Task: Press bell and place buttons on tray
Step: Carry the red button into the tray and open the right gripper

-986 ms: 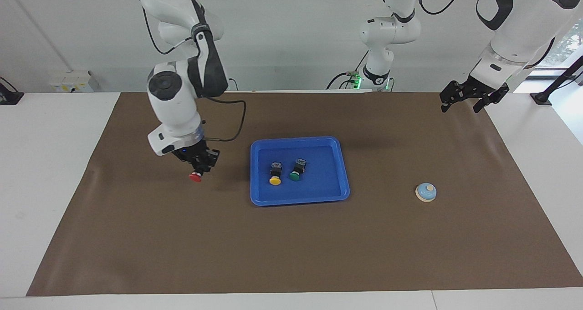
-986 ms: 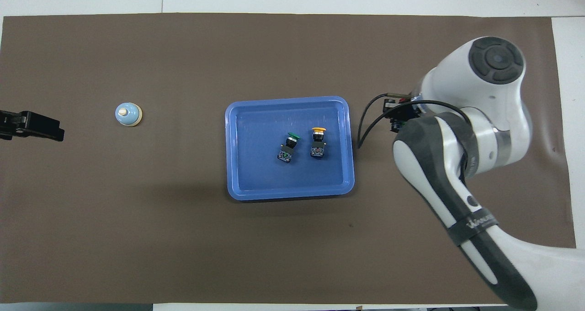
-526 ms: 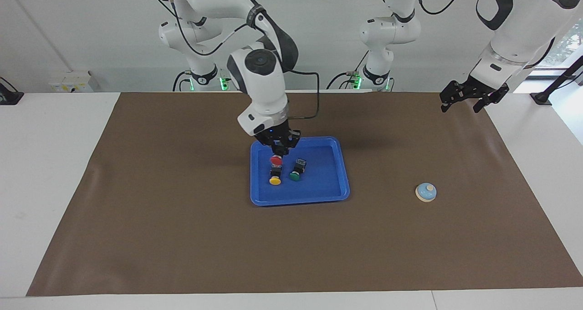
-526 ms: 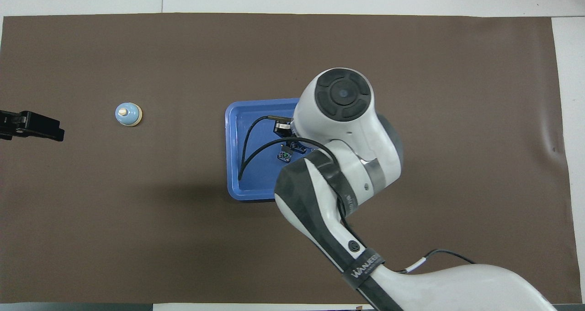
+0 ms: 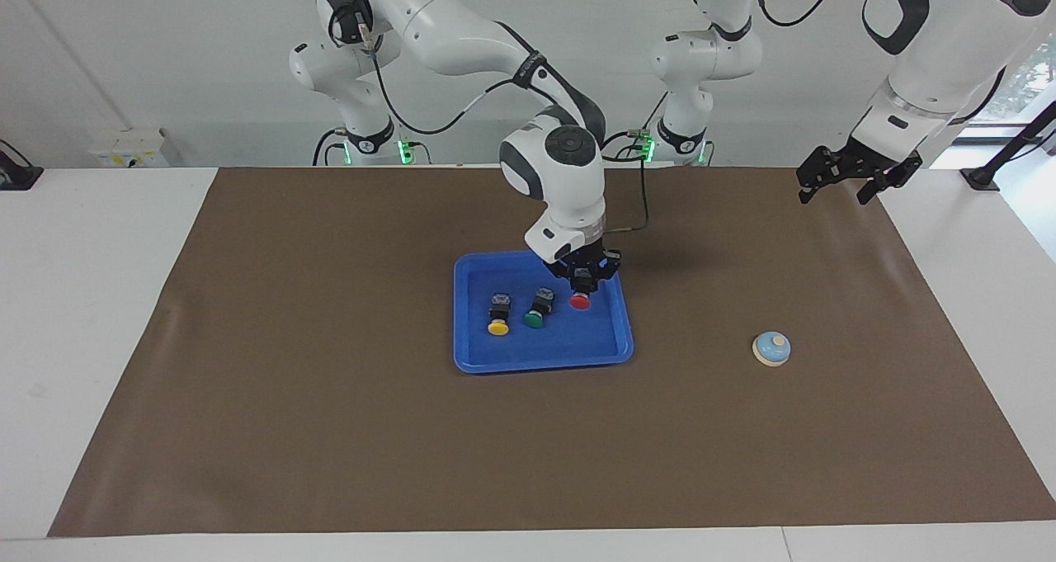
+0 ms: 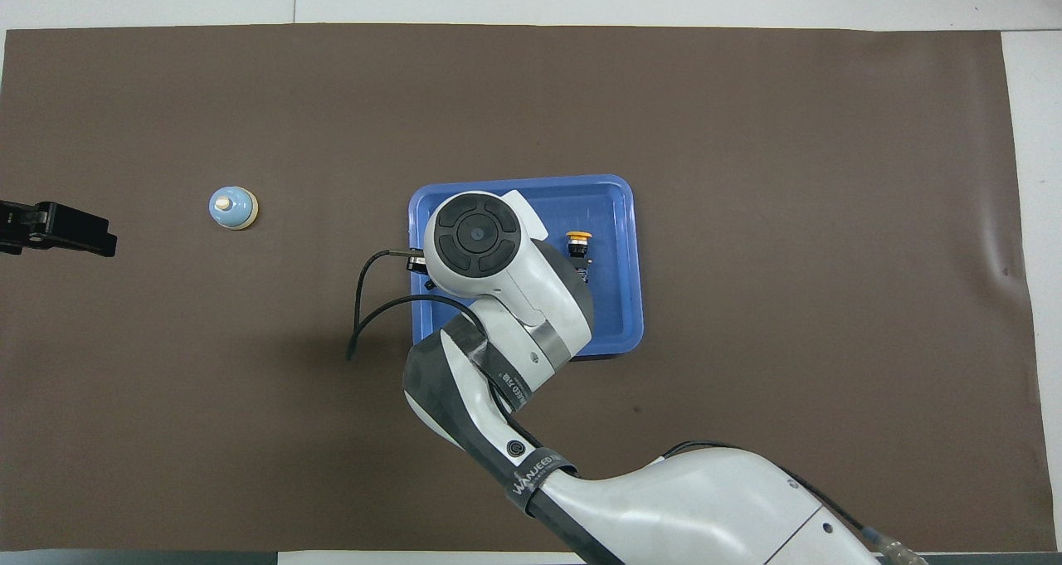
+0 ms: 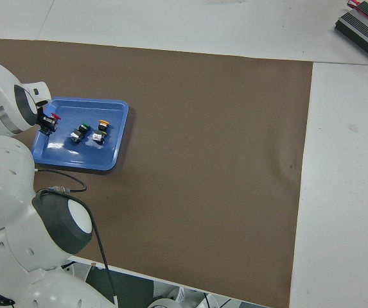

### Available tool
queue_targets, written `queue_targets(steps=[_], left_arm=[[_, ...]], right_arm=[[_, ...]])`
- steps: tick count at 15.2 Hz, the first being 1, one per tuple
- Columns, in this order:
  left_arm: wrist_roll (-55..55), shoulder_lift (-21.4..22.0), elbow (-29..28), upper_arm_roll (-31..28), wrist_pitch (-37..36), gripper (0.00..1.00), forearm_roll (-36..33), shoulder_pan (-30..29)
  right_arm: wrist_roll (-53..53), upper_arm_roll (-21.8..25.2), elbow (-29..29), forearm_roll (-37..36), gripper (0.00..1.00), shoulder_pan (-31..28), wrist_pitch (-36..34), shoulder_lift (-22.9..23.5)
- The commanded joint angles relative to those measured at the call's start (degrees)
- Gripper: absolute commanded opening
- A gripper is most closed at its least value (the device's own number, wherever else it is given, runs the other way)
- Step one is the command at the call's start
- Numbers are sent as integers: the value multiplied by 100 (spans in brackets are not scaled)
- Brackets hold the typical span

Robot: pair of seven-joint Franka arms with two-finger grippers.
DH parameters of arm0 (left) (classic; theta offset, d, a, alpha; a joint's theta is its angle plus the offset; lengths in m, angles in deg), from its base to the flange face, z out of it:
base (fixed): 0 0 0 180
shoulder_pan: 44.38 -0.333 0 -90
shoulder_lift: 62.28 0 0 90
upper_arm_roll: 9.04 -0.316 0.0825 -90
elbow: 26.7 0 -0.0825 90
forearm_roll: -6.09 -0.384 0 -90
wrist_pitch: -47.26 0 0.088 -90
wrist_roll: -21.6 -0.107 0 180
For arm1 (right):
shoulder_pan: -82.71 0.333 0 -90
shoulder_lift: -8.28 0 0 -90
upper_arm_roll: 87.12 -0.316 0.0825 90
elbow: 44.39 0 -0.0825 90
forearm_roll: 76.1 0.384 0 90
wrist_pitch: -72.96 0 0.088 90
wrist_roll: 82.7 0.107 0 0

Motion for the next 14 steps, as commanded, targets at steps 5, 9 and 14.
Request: queue_targets(steps=[5, 9, 14], left_arm=[[-25, 25, 37, -9, -98, 100, -54, -7], [-25, 25, 37, -9, -89, 100, -54, -7], [-25, 25, 37, -9, -89, 100, -54, -7]], right_arm=[[11, 21, 152, -222, 0, 127, 363, 215], [19, 21, 635, -274, 0, 171, 934, 162], [98, 39, 505, -257, 100, 267, 541, 127]])
